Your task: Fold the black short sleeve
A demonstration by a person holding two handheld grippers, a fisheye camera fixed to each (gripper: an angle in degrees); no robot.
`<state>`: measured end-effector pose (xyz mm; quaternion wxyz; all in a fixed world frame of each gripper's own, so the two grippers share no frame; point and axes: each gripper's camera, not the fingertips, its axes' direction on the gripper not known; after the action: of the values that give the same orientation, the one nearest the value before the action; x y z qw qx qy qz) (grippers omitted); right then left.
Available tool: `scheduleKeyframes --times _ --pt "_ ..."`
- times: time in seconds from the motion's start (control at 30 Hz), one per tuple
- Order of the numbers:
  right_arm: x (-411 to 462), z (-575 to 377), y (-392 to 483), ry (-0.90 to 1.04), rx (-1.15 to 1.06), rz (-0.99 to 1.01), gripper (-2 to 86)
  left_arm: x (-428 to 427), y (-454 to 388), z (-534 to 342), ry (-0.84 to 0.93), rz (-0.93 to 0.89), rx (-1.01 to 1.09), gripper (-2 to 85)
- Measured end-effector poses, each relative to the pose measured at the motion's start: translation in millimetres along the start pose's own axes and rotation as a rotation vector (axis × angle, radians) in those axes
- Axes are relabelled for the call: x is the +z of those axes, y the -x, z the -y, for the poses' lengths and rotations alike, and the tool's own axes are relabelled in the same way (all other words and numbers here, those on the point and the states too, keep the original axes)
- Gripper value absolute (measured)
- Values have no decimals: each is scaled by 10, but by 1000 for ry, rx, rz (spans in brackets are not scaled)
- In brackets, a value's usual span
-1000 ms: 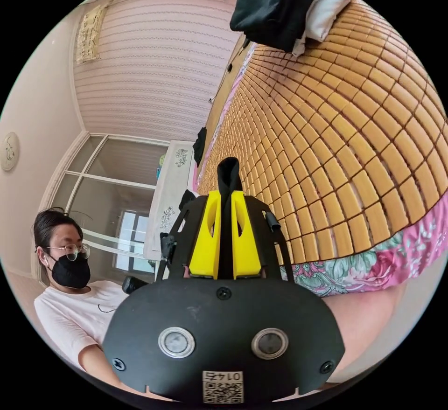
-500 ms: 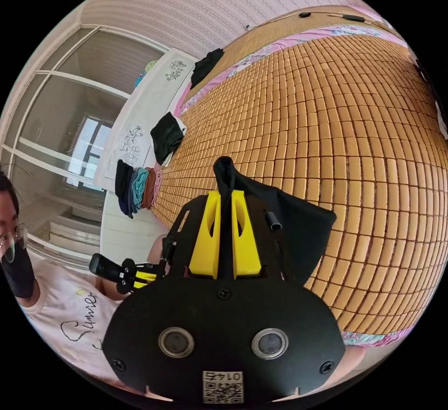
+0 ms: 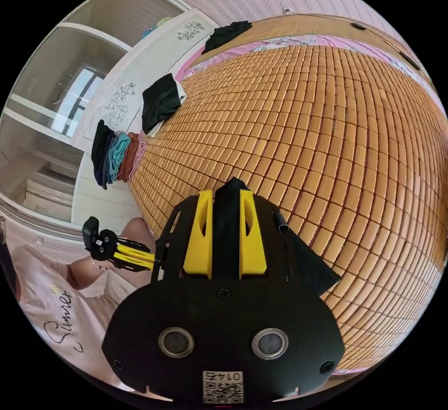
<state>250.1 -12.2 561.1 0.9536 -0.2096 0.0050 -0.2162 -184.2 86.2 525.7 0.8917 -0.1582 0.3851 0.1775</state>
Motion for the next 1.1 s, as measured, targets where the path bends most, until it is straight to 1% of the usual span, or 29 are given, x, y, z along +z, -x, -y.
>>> scheduleKeyframes --times 0.03,0.1,0.17,0.23,0.3,0.33,0.37,0.4,0.5,0.57,0.63,0.67,0.73,0.87,0.97,1.03,1.1 --pt "24 64 87 38 -63 -63 111 -9 1 18 30 29 3 39" --pt "96 146 184 106 -128 -135 128 -67 11 23 20 55 -6 47" --pt "177 199 253 161 -167 -172 143 -157 28 20 -42 31 -28 53" --pt "303 222 322 230 -203 -193 149 -238 51 37 -136 -44 -62 69" --pt "403 201 363 277 -215 -210 141 -242 47 84 -187 -72 -73 82" --pt "380 160 431 253 -255 -227 134 -221 26 140 -197 -71 -71 91" --pt "381 138 464 257 -279 -216 130 -207 10 171 -199 -68 -67 95" --pt "399 97 508 279 -296 -188 106 -178 -27 236 -200 -61 -55 104" --pt "342 -40 582 262 -311 -199 75 -93 -130 384 -186 -43 -14 122" --pt "228 -140 584 230 -302 -171 57 -42 -177 437 -195 -28 -4 129" --pt "-136 -373 608 95 -337 -30 36 2 -231 470 -216 -2 9 134" --pt "-247 -454 611 59 -345 19 33 9 -243 473 -218 8 12 136" --pt "-666 -870 625 -50 -365 163 26 15 -298 449 -227 17 37 136" --pt "-1104 -1600 691 -140 -341 203 20 47 -474 393 -201 11 119 128" --pt "-1299 -2115 749 -197 -283 177 17 125 -713 342 -131 -66 240 69" --pt "-1428 -2514 761 -272 -207 143 16 67 -862 241 -142 -100 257 44" --pt "-1544 -2813 750 -343 -143 148 16 -67 -979 142 -174 -110 260 37"
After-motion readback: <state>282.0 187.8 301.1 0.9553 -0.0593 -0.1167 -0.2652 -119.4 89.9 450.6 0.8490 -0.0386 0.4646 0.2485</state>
